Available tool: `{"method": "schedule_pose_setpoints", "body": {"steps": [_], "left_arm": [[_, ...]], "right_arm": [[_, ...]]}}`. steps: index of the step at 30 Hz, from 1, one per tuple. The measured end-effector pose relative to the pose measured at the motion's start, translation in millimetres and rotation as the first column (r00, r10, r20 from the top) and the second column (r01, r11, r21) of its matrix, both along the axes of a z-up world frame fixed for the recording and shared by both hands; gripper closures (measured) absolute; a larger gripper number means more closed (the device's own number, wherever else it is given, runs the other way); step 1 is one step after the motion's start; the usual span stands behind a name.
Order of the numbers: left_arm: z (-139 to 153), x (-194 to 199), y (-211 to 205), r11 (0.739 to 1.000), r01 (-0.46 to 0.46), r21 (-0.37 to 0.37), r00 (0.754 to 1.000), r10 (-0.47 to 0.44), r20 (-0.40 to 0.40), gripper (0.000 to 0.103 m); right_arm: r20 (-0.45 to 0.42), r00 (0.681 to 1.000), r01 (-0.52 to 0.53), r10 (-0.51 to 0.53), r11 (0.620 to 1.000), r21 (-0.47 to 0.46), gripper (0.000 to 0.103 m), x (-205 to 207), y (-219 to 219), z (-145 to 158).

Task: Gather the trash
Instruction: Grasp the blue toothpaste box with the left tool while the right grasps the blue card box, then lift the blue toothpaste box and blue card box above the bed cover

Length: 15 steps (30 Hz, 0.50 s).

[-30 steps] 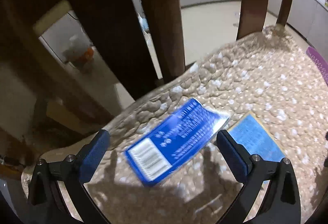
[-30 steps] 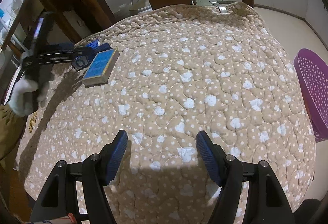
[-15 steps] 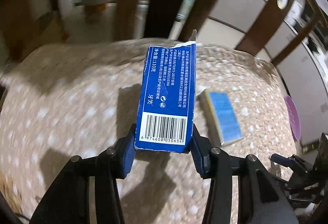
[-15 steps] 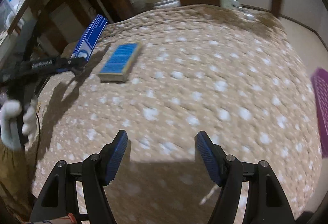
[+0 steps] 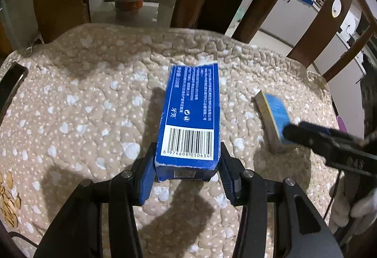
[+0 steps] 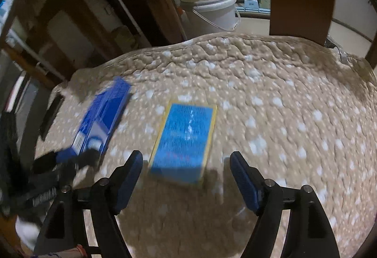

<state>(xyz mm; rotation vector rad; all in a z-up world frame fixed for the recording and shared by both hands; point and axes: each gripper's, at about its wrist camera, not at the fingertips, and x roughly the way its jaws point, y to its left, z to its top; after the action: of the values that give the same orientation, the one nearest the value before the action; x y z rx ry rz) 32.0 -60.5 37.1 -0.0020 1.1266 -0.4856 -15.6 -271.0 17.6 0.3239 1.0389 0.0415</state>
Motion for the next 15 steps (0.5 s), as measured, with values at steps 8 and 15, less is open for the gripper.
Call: {"method": "schedule_pose_setpoints", "body": {"steps": [8,15], "left_arm": [[-11.0,4.8,-10.0,1.0,0.005,-0.009,1.0,-0.004,0.014,0.035],[-14.4,1.6,-23.4,0.999,0.012,0.042,0.998,-0.015,0.067,0.038]], "right_arm": [[-0.051,0.999,0.012,-0.019,0.991,-0.137,0.025,25.7,20.2,-15.1],[-0.051,0.999,-0.023,0.016,0.989,-0.149,0.044,8.5,25.2,-10.6]]}}
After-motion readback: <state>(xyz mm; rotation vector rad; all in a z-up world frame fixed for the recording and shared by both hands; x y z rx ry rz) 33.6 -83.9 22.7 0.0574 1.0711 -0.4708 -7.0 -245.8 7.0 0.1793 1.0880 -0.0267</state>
